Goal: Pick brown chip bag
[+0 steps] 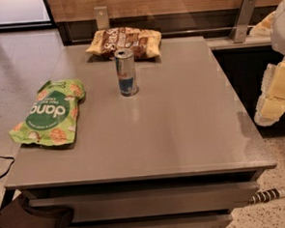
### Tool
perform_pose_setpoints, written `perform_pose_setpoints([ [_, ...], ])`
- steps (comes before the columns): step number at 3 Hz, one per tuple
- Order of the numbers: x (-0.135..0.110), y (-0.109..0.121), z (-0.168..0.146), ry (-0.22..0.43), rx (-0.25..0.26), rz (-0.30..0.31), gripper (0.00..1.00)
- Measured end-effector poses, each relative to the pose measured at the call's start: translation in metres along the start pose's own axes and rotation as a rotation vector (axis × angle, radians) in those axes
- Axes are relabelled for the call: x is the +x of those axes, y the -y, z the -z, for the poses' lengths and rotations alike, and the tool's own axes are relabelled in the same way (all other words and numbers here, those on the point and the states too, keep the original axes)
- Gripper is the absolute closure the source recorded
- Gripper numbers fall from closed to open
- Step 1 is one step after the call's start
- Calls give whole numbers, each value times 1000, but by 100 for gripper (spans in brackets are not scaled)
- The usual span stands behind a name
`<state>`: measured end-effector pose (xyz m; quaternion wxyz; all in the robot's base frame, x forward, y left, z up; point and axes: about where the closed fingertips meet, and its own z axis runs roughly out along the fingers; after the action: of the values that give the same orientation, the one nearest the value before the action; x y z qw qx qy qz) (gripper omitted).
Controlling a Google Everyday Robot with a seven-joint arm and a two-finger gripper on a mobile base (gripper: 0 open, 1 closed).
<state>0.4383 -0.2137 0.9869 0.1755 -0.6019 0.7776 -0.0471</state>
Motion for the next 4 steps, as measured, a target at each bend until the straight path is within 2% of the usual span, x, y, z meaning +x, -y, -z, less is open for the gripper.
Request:
perform_pose_setpoints([
  [1, 0, 0, 0, 1, 2, 0, 0],
  [2, 5, 37, -3, 29, 65, -17, 0],
  [3, 11, 102, -15, 92, 188, -61, 0],
  [4, 8, 165, -23, 201, 325, -89, 0],
])
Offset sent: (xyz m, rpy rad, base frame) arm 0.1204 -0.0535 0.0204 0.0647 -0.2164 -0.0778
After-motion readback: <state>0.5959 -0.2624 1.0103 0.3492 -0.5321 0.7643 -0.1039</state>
